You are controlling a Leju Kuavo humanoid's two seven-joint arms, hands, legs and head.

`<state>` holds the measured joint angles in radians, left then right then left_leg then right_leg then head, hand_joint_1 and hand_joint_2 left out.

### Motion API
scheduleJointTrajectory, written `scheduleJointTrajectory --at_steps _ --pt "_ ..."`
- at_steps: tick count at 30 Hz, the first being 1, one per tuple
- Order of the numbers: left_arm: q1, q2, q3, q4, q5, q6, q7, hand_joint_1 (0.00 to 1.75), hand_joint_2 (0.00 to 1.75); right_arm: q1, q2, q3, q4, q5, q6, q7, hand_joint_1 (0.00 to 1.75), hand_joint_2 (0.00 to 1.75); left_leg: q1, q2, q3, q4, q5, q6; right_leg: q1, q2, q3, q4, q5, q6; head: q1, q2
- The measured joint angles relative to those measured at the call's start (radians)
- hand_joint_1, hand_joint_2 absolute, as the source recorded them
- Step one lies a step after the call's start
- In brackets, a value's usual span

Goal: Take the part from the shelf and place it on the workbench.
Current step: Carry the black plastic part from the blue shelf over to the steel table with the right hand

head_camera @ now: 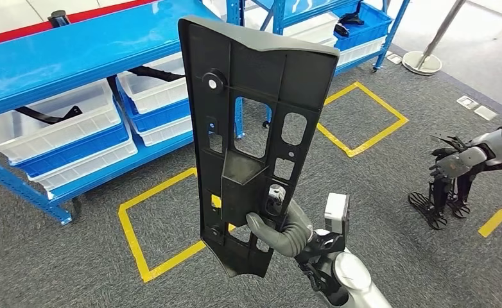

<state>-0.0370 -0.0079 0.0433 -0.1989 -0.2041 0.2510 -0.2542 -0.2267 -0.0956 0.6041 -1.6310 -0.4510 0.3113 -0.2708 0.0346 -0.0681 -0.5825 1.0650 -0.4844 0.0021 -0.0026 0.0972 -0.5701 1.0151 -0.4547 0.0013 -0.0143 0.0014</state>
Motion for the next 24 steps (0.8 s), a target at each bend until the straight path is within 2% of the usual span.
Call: scheduleJointTrajectory --at_steps 1,2,3,4,5,6,8,10,11,12,14,15,16,17,18,19,20,21,23,24 --pt "0.0 0.001 0.0 0.0 0.0 0.0 0.0 0.0 1.75 0.0 0.0 0.0 0.0 0.0 0.0 0.0 1.75 1.75 -0.002 -0.015 0.013 -0.028 0.004 0.002 -0.001 0.011 -0.005 0.002 0.002 0.005 0.001 0.0" --pt "0.0 0.001 0.0 0.0 0.0 0.0 0.0 0.0 1.75 0.0 0.0 0.0 0.0 0.0 0.0 0.0 1.75 1.75 -0.005 -0.017 0.016 -0.037 0.001 0.003 -0.003 0.022 -0.011 0.002 0.004 0.011 0.001 0.0" --pt "0.0 0.0 0.0 0.0 0.0 -0.002 0.0 0.0 1.75 0.0 0.0 0.0 -0.001 0.0 0.0 0.0 1.75 1.75 -0.008 -0.005 0.017 -0.042 0.004 0.004 -0.005 0.034 -0.018 0.001 0.008 0.018 0.001 0.0" --pt "-0.001 0.0 0.0 0.0 0.0 -0.005 0.0 0.0 1.75 0.001 0.0 -0.001 -0.001 0.0 0.0 0.0 1.75 1.75 -0.008 0.007 0.018 -0.047 0.008 0.008 -0.006 0.033 -0.024 0.002 0.01 0.024 0.001 0.0" --pt "-0.002 -0.001 0.0 0.0 0.0 -0.009 0.0 0.0 1.75 0.001 0.0 -0.002 -0.002 0.0 0.0 0.0 1.75 1.75 -0.007 0.021 0.019 -0.053 0.013 0.013 -0.004 0.016 -0.034 0.012 0.005 0.027 0.002 0.0" --pt "-0.003 -0.002 0.0 0.0 0.001 -0.014 -0.001 0.0 1.75 -0.001 0.0 -0.004 -0.003 0.0 0.0 -0.001 1.75 1.75 -0.005 0.035 0.02 -0.058 0.017 0.018 -0.001 -0.011 -0.052 0.042 -0.009 0.028 0.004 0.0" --pt "-0.002 -0.001 0.0 0.0 0.002 -0.024 -0.004 0.0 1.75 -0.004 0.001 -0.006 -0.004 0.0 0.0 -0.001 1.75 1.75 -0.005 0.066 0.019 -0.062 0.019 0.021 -0.001 -0.068 -0.111 0.161 -0.062 0.025 0.008 0.0" --pt "-0.001 -0.001 0.0 0.0 0.003 -0.031 -0.007 0.0 1.75 -0.004 0.0 -0.006 -0.003 0.0 0.0 -0.001 1.75 1.75 -0.005 0.097 0.018 -0.061 0.019 0.021 -0.007 -0.083 -0.164 0.275 -0.1 0.03 0.011 0.0" --pt "-0.001 -0.001 0.0 0.0 0.003 -0.033 -0.009 0.0 1.75 -0.003 0.0 -0.006 -0.003 0.0 0.0 -0.001 1.75 1.75 -0.005 0.111 0.018 -0.061 0.019 0.021 -0.012 -0.087 -0.165 0.283 -0.099 0.038 0.012 0.0" --pt "-0.002 -0.001 0.0 0.0 0.003 -0.035 -0.012 0.0 1.75 -0.003 -0.001 -0.006 -0.003 0.0 0.0 -0.001 1.75 1.75 -0.003 0.124 0.019 -0.061 0.018 0.019 -0.017 -0.093 -0.144 0.249 -0.082 0.05 0.012 0.0" --pt "-0.003 -0.001 0.0 0.0 0.003 -0.038 -0.017 0.0 1.75 -0.005 -0.001 -0.005 -0.003 0.0 0.0 -0.001 1.75 1.75 -0.003 0.146 0.022 -0.059 0.014 0.011 -0.024 -0.131 -0.063 0.103 -0.036 0.07 0.014 0.0" --pt "-0.003 0.0 0.0 0.0 0.003 -0.038 -0.019 0.0 1.75 -0.006 -0.001 -0.005 -0.003 0.0 0.0 -0.001 1.75 1.75 -0.004 0.155 0.024 -0.058 0.012 0.004 -0.023 -0.149 -0.029 0.043 -0.019 0.071 0.014 0.0" --pt "-0.003 0.001 0.0 0.0 0.003 -0.038 -0.019 0.0 1.75 -0.007 -0.001 -0.005 -0.003 -0.001 0.0 -0.001 1.75 1.75 -0.007 0.162 0.026 -0.057 0.011 -0.003 -0.021 -0.16 -0.01 0.009 -0.012 0.067 0.014 0.0" --pt "-0.004 0.001 0.0 0.0 0.003 -0.039 -0.02 0.0 1.75 -0.008 -0.001 -0.005 -0.003 -0.001 0.0 -0.001 1.75 1.75 -0.01 0.17 0.028 -0.058 0.01 -0.009 -0.017 -0.161 -0.006 0.0 -0.011 0.059 0.014 0.0" --pt "-0.004 0.001 0.0 0.0 0.003 -0.039 -0.02 0.0 1.75 -0.008 -0.001 -0.005 -0.004 -0.001 0.0 -0.001 1.75 1.75 -0.009 0.179 0.031 -0.06 0.011 -0.015 -0.015 -0.149 -0.007 0.0 -0.008 0.05 0.013 0.0" --pt "-0.005 0.0 0.0 0.0 0.003 -0.04 -0.02 0.0 1.75 -0.008 -0.002 -0.005 -0.004 -0.001 0.001 -0.002 1.75 1.75 -0.006 0.181 0.032 -0.061 0.01 -0.021 -0.018 -0.137 -0.01 0.0 -0.005 0.041 0.012 0.0" --pt "-0.007 0.0 0.0 -0.001 0.003 -0.041 -0.02 0.0 1.75 -0.008 -0.002 -0.005 -0.004 -0.001 0.001 -0.002 1.75 1.75 -0.002 0.169 0.031 -0.054 0.002 -0.026 -0.021 -0.127 -0.011 -0.001 -0.003 0.034 0.01 0.0" --pt "-0.007 -0.001 0.0 -0.001 0.003 -0.043 -0.02 0.0 1.75 -0.009 -0.002 -0.005 -0.004 -0.001 0.001 -0.002 1.75 1.75 0.001 0.147 0.022 -0.031 -0.018 -0.029 -0.025 -0.117 -0.012 -0.002 0.0 0.024 0.008 0.0" --pt "-0.006 -0.001 0.0 -0.001 0.003 -0.045 -0.021 0.0 1.75 -0.01 -0.001 -0.005 -0.004 -0.001 0.001 -0.002 1.75 1.75 0.003 0.09 -0.026 0.081 -0.086 -0.029 -0.024 -0.098 -0.014 -0.003 0.003 0.009 0.003 0.0" --pt "-0.004 -0.001 0.0 -0.001 0.003 -0.045 -0.021 0.0 1.75 -0.01 0.0 -0.004 -0.004 -0.001 0.001 -0.002 1.75 1.75 0.002 0.075 -0.059 0.152 -0.118 -0.027 -0.021 -0.086 -0.015 -0.003 0.004 0.003 0.002 0.0"
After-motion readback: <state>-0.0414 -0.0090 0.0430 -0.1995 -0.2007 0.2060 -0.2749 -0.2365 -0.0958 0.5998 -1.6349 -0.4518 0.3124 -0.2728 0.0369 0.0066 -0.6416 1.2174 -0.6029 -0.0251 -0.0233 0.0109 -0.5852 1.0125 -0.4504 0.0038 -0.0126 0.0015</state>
